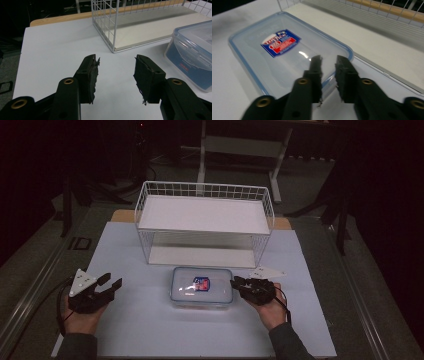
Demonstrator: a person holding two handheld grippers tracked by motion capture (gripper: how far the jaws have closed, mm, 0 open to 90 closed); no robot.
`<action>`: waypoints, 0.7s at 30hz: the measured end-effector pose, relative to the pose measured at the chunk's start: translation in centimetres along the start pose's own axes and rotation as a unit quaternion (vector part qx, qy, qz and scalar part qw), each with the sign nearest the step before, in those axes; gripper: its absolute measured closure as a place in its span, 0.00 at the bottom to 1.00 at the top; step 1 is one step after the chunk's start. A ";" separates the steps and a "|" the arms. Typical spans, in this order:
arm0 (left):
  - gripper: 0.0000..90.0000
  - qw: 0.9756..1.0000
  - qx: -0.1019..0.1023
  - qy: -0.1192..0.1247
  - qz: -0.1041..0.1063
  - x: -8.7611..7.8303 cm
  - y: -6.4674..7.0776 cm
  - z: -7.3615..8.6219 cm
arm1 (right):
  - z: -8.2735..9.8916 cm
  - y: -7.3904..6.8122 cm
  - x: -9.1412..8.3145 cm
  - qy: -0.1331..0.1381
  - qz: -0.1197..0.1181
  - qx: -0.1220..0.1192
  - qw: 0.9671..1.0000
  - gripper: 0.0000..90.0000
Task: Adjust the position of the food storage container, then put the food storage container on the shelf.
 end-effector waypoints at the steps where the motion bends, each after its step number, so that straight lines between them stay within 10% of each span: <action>1: 0.58 1.000 -0.005 -0.003 0.001 0.1 0.1 0.0 | 0.0 -0.1 -0.1 -0.001 -0.005 0.004 1.000 0.74; 10: 0.51 0.998 -0.032 -0.008 0.056 0.7 2.7 -0.6 | 0.4 -0.1 -0.3 -0.015 0.002 0.039 0.999 0.52; 21: 0.39 0.988 -0.039 -0.041 0.142 3.9 8.9 -2.0 | 0.8 -0.4 0.5 -0.020 -0.008 0.077 0.997 0.51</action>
Point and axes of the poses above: each handheld gripper's, and its own axes: x roughly forward along the jaws, z roughly out of its underside, y roughly to its right, the point moved 9 cm from there along x, roughly forward along the jaws, and after that the axes turned 5 degrees about y, right-handed, at the moved point
